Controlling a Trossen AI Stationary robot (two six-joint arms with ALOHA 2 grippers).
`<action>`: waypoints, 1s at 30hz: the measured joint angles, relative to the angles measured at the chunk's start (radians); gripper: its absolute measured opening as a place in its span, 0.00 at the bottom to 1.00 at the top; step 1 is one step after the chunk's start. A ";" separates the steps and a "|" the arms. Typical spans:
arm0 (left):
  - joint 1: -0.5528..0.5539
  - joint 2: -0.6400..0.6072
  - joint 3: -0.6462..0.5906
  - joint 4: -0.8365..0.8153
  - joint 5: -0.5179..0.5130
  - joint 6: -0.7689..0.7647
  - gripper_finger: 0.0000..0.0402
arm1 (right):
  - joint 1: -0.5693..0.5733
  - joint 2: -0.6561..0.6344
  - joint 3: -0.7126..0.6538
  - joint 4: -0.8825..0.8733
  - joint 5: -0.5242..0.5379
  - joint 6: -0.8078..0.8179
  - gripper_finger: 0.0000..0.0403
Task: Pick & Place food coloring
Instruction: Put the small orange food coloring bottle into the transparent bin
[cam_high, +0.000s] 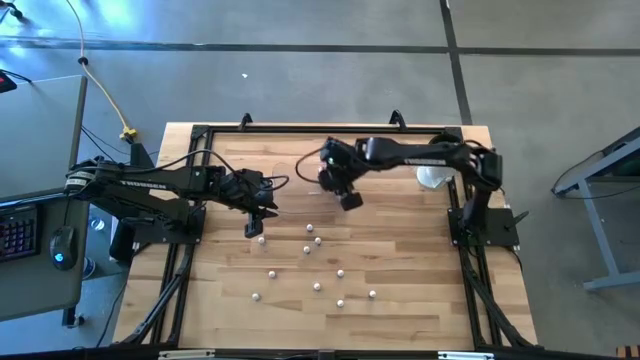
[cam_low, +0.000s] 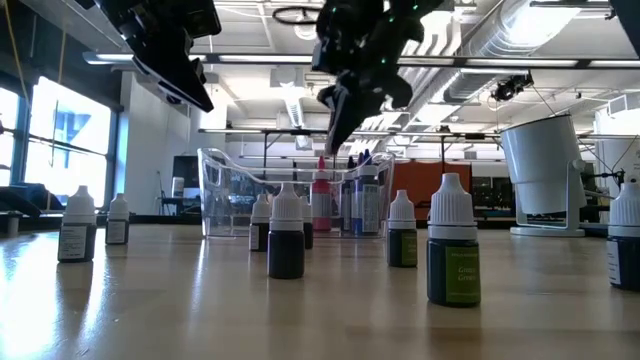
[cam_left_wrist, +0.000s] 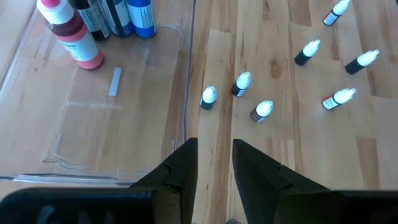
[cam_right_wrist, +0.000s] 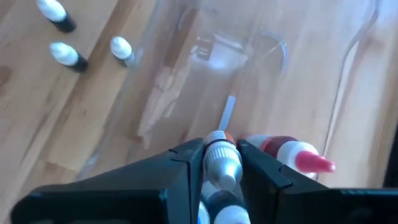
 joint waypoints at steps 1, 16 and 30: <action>0.000 0.000 0.000 0.001 0.000 0.000 0.25 | -0.010 0.019 0.019 -0.012 -0.008 -0.007 0.20; 0.000 0.000 0.000 -0.004 -0.008 0.000 0.25 | -0.015 0.297 0.264 -0.236 0.024 -0.105 0.21; 0.000 0.000 0.000 -0.007 -0.010 0.000 0.25 | -0.021 0.300 0.224 -0.159 0.071 -0.102 0.23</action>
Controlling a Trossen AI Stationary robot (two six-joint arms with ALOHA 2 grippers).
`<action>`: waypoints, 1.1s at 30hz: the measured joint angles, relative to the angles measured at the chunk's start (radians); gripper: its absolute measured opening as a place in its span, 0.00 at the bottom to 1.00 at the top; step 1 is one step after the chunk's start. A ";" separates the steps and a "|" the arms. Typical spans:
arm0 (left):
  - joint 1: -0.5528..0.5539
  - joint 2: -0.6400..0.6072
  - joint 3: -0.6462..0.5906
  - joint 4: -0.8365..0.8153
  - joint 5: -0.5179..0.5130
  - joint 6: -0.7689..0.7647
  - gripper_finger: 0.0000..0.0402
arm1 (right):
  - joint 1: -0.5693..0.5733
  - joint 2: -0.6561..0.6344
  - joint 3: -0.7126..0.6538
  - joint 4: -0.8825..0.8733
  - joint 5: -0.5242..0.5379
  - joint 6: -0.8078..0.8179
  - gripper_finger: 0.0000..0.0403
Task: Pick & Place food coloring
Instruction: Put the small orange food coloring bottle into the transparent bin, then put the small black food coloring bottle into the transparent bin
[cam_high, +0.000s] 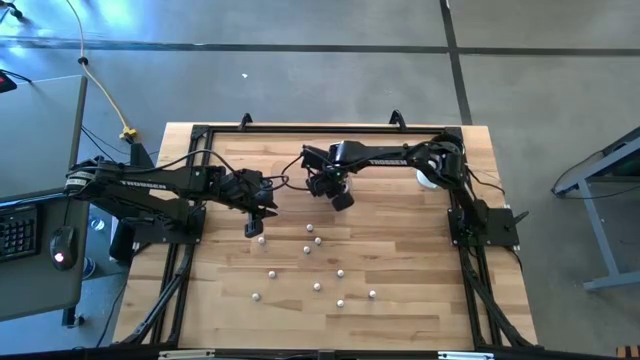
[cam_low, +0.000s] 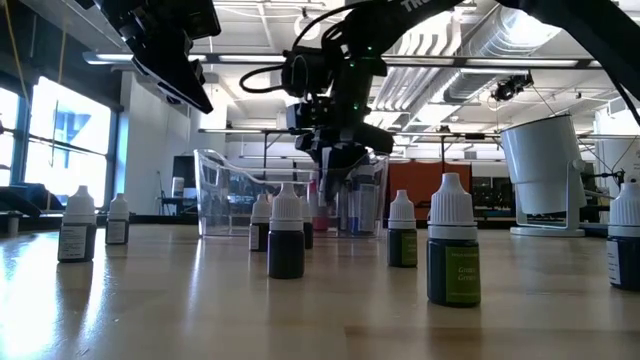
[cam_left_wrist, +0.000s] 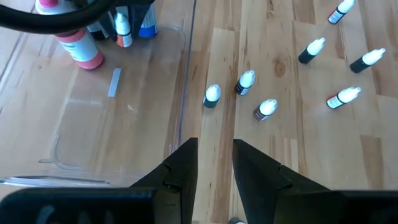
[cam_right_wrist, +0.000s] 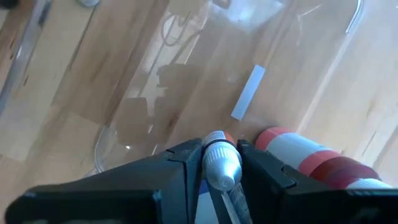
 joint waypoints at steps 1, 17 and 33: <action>0.000 0.000 0.000 0.000 0.000 0.000 0.25 | 0.000 0.000 0.000 0.001 -0.001 0.000 0.24; 0.000 0.000 0.000 0.000 0.002 0.000 0.25 | 0.023 0.000 0.066 -0.073 0.000 -0.003 0.29; 0.000 0.000 0.000 0.000 0.003 0.000 0.25 | 0.214 -0.002 0.312 -0.340 -0.083 0.173 0.29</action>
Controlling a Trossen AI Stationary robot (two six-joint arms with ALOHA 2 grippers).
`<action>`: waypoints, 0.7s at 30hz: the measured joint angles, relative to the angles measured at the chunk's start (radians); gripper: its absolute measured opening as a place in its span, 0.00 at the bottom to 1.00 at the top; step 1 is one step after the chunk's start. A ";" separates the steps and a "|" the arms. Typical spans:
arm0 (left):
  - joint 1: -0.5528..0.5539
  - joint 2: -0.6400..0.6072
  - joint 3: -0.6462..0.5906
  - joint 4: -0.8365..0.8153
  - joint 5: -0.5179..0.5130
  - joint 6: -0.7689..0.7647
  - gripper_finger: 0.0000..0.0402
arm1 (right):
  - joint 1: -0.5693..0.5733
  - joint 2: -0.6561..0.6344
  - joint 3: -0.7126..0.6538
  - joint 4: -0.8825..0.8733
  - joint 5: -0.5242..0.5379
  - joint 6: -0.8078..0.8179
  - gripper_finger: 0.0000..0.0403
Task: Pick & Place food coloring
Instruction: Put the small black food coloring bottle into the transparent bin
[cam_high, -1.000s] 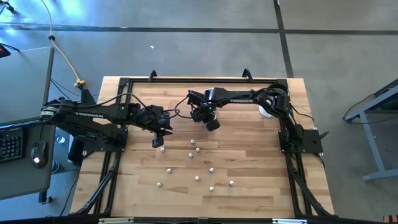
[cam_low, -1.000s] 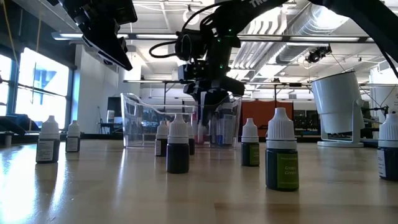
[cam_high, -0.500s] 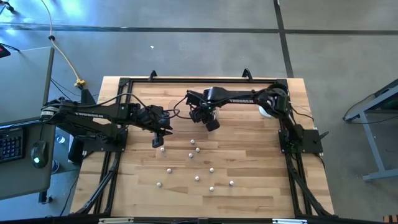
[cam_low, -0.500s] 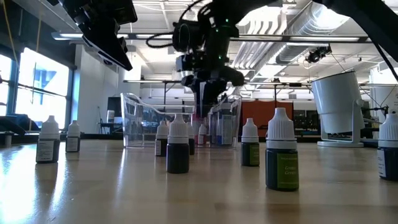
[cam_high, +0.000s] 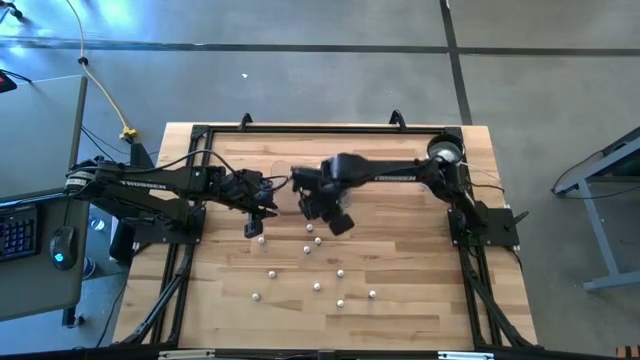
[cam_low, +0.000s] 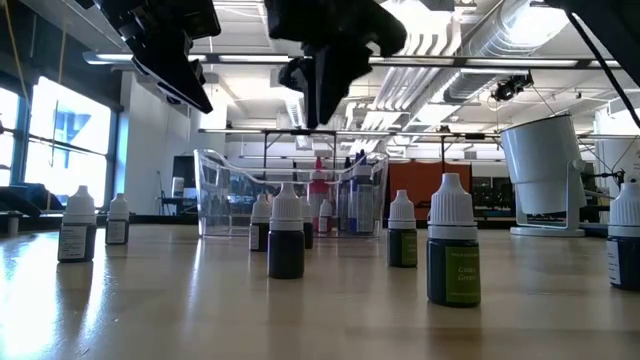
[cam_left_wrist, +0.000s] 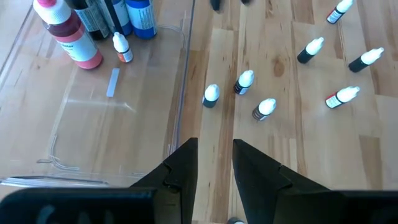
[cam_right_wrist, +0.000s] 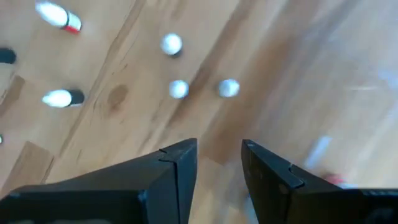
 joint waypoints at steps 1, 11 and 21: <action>0.000 0.000 0.000 0.000 0.000 0.000 0.25 | 0.011 0.000 -0.031 0.017 0.009 0.015 0.29; 0.000 0.000 0.000 0.000 0.000 0.000 0.25 | 0.087 0.002 -0.310 0.331 0.022 0.043 0.29; 0.000 0.000 0.000 0.000 -0.001 -0.018 0.25 | 0.094 0.002 -0.452 0.535 -0.006 0.046 0.29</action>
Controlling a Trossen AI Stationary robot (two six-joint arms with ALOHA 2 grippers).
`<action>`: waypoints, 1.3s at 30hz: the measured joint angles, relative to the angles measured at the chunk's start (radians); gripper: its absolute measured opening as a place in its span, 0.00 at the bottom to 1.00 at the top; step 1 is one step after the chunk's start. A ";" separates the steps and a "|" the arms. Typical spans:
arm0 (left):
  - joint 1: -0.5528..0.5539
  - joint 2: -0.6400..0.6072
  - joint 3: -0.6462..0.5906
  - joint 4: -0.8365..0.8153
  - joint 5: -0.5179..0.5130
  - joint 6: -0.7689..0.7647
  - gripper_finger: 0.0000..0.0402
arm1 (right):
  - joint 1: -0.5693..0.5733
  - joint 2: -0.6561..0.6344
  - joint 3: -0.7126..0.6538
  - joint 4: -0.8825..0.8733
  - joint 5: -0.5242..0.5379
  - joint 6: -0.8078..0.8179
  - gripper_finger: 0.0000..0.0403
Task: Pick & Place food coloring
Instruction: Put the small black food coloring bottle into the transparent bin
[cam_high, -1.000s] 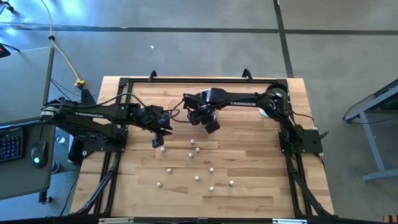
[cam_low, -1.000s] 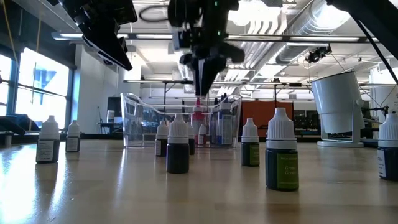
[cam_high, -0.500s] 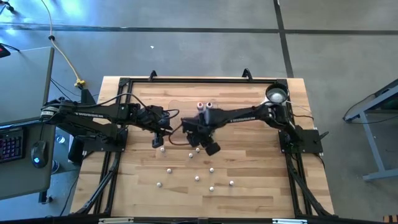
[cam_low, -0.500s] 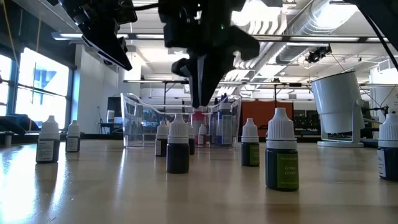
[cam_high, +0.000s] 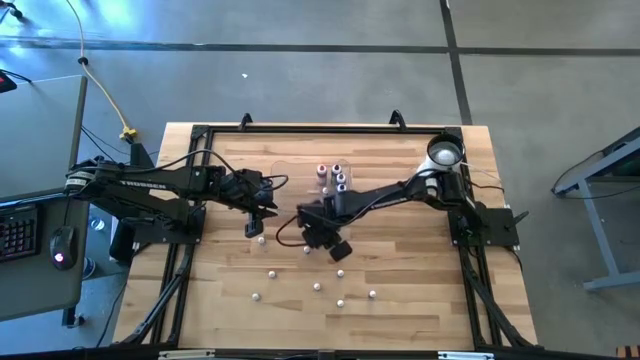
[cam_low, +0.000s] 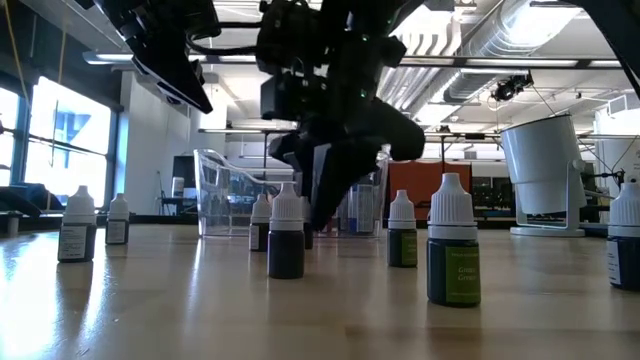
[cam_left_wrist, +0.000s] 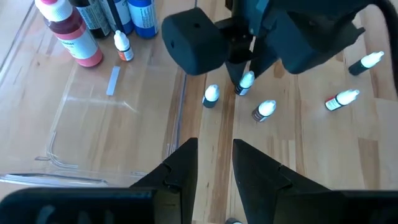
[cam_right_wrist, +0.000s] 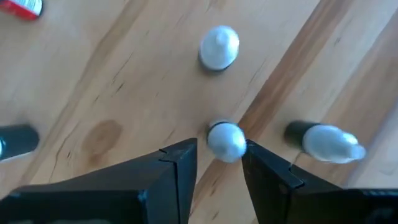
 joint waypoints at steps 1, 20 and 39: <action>0.000 0.000 0.000 0.000 0.000 0.000 0.25 | 0.000 0.000 -0.006 0.009 -0.002 0.000 0.29; 0.000 0.000 0.000 0.000 -0.001 0.000 0.25 | 0.000 -0.002 -0.014 0.046 -0.034 -0.001 0.15; 0.000 0.000 0.000 0.000 -0.001 0.000 0.25 | -0.167 -0.157 0.117 -0.194 0.188 -0.112 0.17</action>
